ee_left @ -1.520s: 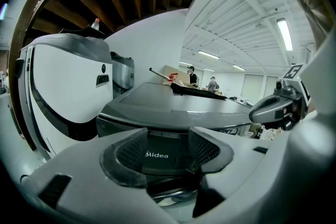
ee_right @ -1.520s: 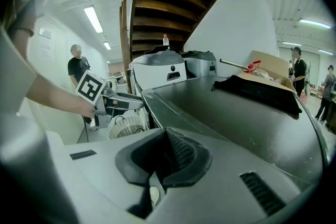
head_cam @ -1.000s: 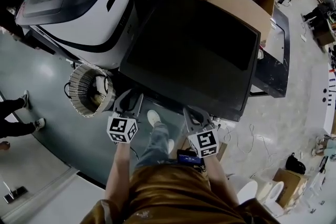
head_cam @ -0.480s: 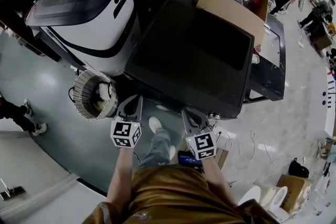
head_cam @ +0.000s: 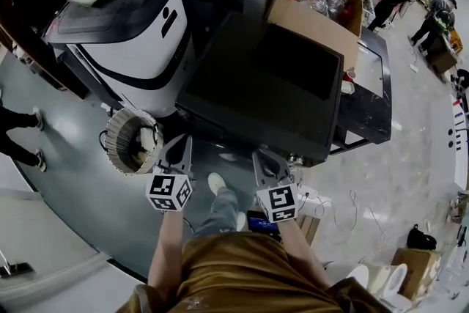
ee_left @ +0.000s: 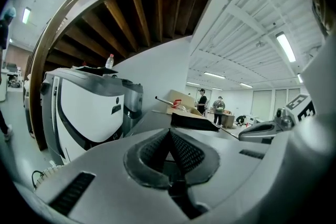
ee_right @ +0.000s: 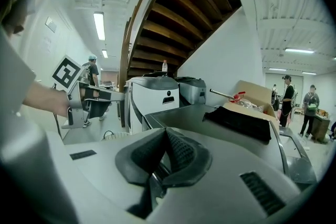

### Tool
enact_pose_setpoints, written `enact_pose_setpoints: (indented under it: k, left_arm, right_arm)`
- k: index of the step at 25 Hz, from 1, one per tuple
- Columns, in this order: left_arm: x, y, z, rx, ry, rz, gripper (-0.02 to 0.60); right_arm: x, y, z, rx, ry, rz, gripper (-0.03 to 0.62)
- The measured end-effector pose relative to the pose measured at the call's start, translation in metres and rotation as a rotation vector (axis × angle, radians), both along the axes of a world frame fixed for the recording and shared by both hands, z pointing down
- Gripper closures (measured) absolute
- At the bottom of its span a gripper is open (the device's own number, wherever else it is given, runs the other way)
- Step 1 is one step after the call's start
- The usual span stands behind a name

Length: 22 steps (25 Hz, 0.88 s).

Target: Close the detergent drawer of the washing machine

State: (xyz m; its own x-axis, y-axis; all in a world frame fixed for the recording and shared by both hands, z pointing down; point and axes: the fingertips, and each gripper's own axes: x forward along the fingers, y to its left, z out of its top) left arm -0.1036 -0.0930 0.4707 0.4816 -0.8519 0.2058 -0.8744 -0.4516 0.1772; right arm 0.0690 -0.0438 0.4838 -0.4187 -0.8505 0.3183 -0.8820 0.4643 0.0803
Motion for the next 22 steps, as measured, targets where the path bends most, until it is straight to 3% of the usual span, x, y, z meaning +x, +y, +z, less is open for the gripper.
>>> enact_pose_setpoints:
  k: [6,22]
  left_arm:
    - [0.000,0.011,-0.020,0.047,0.004,-0.001,0.557]
    - [-0.005,0.024,-0.019,0.038,0.031,-0.022,0.557]
  right_arm:
    - [-0.003,0.007,-0.013,0.042,0.014,0.003,0.582]
    - [-0.010,0.018,-0.017,0.048,0.021,-0.022,0.582]
